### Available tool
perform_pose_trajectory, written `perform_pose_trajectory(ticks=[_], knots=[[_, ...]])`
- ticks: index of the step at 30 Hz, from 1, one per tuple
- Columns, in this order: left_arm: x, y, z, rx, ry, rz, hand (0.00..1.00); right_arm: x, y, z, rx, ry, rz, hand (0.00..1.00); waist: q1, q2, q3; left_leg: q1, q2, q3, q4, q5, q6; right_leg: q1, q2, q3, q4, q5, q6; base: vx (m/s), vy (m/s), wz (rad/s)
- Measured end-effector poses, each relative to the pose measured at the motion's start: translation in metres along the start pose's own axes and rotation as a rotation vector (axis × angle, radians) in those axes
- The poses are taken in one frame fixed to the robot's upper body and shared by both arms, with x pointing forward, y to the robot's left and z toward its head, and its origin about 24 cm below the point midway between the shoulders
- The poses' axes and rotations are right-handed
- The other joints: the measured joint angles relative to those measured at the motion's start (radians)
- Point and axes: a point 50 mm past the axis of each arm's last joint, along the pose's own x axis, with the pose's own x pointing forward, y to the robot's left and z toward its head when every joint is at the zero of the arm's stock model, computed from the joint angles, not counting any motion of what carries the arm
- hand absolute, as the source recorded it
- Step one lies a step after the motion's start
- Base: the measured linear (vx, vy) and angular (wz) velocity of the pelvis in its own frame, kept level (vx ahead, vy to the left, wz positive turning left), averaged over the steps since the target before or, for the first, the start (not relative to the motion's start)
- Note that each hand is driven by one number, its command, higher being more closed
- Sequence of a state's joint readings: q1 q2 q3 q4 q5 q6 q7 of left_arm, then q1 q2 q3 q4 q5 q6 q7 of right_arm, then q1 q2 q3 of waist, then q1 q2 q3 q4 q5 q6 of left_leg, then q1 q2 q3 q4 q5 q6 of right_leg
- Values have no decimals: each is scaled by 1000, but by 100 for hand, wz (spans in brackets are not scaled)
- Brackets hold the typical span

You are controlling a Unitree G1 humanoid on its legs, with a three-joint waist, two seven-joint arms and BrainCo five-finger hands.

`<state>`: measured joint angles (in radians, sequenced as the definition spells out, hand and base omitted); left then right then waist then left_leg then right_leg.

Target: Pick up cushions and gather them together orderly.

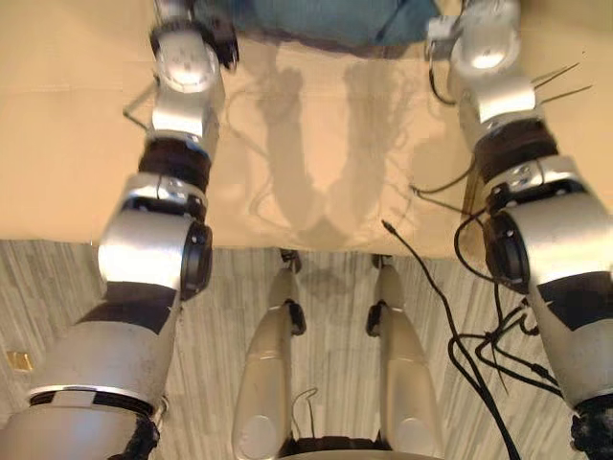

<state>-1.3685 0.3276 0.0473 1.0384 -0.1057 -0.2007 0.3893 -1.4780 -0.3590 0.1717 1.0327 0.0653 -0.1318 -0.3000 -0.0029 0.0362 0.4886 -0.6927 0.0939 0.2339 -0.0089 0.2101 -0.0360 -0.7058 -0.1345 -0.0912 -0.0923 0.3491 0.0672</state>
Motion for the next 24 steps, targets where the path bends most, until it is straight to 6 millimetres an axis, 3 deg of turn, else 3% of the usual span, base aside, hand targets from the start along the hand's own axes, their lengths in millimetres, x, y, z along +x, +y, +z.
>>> perform_pose_trajectory(ticks=[7, 11, 15, 18, 20, 21, 23, 24], knots=[[-16, 14, -25, -19, 14, 24, 0, -15, 10, 0, 72, -71, 30, 0, -5, 0, 0, 16, 25, 37, -1, -1, -3, -2, 18, 44, 2, -1, 0, -53, -1, -14], [-24, 22, -30, -18, -12, 28, 0, -29, 8, -1, 111, -134, 32, 0, 1, -1, 0, 49, 44, 45, -34, 21, -33, 12, 40, 61, 3, -28, -7, -77, -62, -10], [-46, 29, -28, -15, -105, -17, 0, -62, -10, -36, 123, -110, 11, 0, 14, -1, -1, 127, 69, 42, -53, 31, -48, 84, 71, 42, 2, -41, -25, -55, -77, -6], [-76, 43, -35, -8, -167, -52, 0, -103, -15, -61, 117, -85, 53, 0, 18, -4, -2, 202, 83, 41, -41, 17, -63, 165, 83, 37, 5, -64, -32, 1, -55, -2], [-115, 60, -63, 27, -108, -108, 0, -150, -14, -94, 107, 7, 142, 0, 20, -8, -47, 236, 96, 42, 6, -30, -68, 200, 89, 38, 41, -108, -39, 43, -31, -7], [-126, 64, -74, 40, -69, -120, 0, -162, -14, -104, 102, 46, 159, 0, 19, -9, -67, 238, 98, 41, 19, -42, -70, 203, 90, 38, 52, -119, -38, 49, -12, -7], [-174, 80, -115, 71, 116, -154, 0, -217, -19, -137, 95, 212, 214, 0, 19, -10, -111, 290, 101, 42, 50, -80, -70, 247, 91, 42, 90, -159, -36, 85, -4, -5], [-188, 84, -125, 77, 169, -168, 0, -234, -21, -146, 96, 263, 229, 0, 19, -11, -121, 308, 100, 42, 54, -89, -70, 261, 93, 43, 98, -170, -34, 102, -10, -6]])
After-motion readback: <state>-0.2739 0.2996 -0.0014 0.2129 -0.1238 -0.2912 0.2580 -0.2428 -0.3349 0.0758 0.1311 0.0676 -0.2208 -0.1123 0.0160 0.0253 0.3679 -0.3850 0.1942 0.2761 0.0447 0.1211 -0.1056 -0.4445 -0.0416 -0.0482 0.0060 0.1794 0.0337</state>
